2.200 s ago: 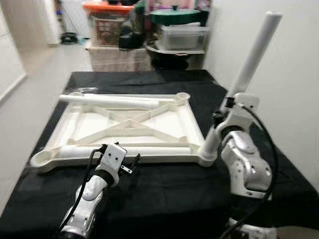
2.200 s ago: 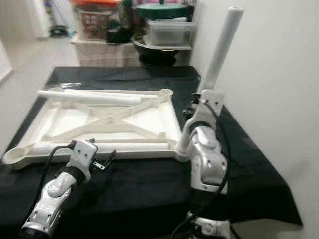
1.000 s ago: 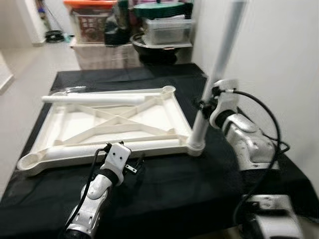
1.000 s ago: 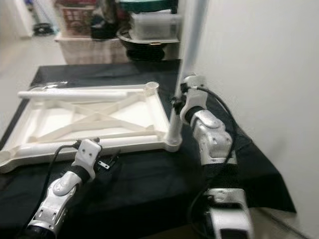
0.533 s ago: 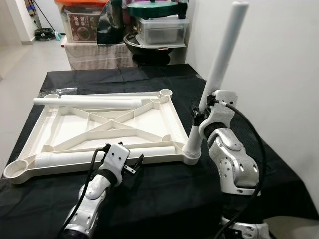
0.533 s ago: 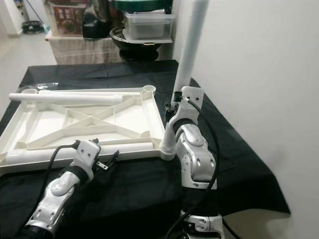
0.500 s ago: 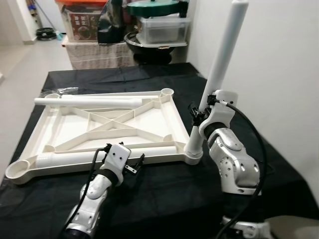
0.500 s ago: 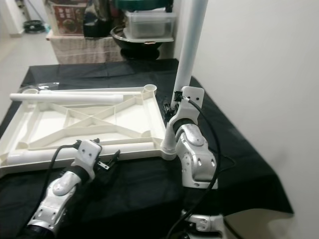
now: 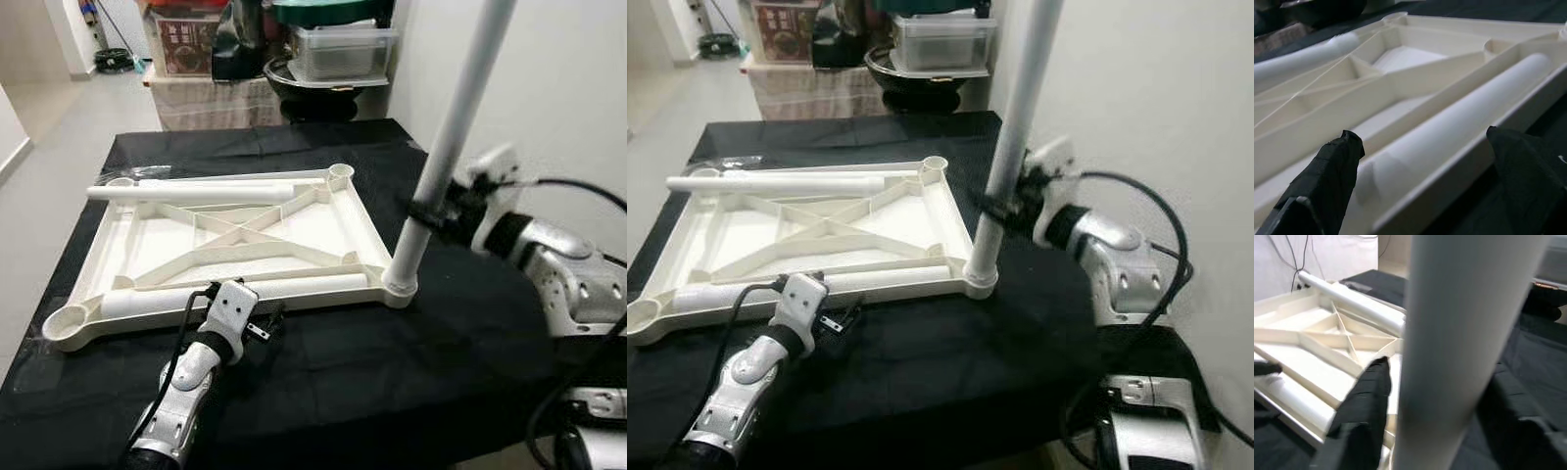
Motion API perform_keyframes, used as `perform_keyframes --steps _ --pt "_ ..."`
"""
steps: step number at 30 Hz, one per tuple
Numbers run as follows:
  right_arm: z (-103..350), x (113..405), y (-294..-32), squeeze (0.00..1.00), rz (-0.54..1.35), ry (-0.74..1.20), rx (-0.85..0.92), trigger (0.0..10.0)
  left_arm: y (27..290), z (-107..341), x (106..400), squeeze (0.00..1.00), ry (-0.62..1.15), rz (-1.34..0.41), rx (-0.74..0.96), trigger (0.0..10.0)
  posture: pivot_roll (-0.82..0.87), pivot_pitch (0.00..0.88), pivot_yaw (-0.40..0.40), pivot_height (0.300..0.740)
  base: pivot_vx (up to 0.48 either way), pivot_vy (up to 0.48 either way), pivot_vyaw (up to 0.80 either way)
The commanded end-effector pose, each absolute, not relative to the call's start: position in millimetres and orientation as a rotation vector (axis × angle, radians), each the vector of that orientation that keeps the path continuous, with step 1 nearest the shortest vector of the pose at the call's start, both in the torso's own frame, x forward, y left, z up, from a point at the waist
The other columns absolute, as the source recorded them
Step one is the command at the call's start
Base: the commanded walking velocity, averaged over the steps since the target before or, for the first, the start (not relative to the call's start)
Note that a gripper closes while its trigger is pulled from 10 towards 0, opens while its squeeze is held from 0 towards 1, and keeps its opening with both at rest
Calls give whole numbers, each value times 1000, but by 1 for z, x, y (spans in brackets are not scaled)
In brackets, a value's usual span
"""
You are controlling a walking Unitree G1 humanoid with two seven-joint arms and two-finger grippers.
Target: Building children table
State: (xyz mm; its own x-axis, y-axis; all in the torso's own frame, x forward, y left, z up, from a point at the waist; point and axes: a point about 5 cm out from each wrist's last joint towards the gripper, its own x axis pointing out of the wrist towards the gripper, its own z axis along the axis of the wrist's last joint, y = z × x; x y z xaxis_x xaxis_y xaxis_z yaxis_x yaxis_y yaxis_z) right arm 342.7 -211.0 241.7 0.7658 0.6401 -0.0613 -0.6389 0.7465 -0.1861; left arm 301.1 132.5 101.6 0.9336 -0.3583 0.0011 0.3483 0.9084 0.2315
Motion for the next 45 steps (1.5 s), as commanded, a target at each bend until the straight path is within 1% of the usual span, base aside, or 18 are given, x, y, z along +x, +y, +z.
perform_keyframes --steps 1,10,12,14,15,16,17,21,22,24,25,26,27,28,31,32,39,45 --pt "233 342 -197 0 794 16 -196 0 133 96 299 0 -19 -370 237 10000 -22 0 -51 740 0 0 0" --pt "217 337 -185 0 887 31 -125 0 137 95 296 0 -14 -365 242 10000 1 0 -58 740 0 0 0" --pt "215 343 -185 0 791 32 -112 0 138 94 295 0 -12 -365 244 10000 -5 0 -56 740 0 0 0" --pt "208 367 -205 0 249 104 -62 0 138 94 296 0 -12 -365 245 10000 -5 0 -55 740 0 0 0" --pt "208 367 -205 0 249 104 -62 0 138 94 296 0 -12 -365 245 10000 -5 0 -55 740 0 0 0" --pt "204 371 -219 0 -6 131 -8 0 137 94 296 0 -12 -365 244 10000 -11 0 -54 740 0 0 0" --pt "188 356 -222 0 -214 174 76 0 134 94 297 0 -15 -372 242 10000 -11 0 -55 740 0 0 0" --pt "178 340 -202 0 -193 183 105 0 133 94 297 0 -15 -374 241 10000 -14 0 -49 740 0 0 0" --pt "172 330 -177 0 -104 216 135 0 133 94 297 0 -15 -376 241 10000 -18 0 -45 740 0 0 0" --pt "170 327 -171 0 -75 228 144 0 133 94 297 0 -15 -377 241 10000 -18 0 -45 740 0 0 0" --pt "178 325 -158 227 9 172 146 10000 133 94 297 0 -15 -380 243 10000 -21 0 -43 740 0 0 0" --pt "178 325 -158 227 9 172 146 10000 133 94 297 0 -15 -380 243 10000 -21 0 -43 740 0 0 0" --pt "184 322 -148 855 73 131 148 10000 132 94 298 0 -15 -383 244 10000 -26 0 -42 740 0 0 0" --pt "192 322 -140 1000 150 83 174 10000 132 95 299 0 -16 -384 245 10000 -26 0 -44 740 0 0 0" --pt "214 322 -125 1000 435 19 229 10000 132 96 300 0 -20 -382 245 10000 -24 0 -49 740 0 0 0" --pt "228 323 -126 0 557 -35 192 10000 132 96 301 0 -22 -381 243 10000 -21 0 -49 740 0 0 0" --pt "260 310 -148 0 882 -149 -116 10000 132 95 299 0 -21 -377 241 10000 -21 0 -57 740 0 0 0" --pt "245 331 -164 0 843 -47 -252 10000 132 95 299 0 -23 -371 241 10000 -13 0 -69 740 0 0 0"
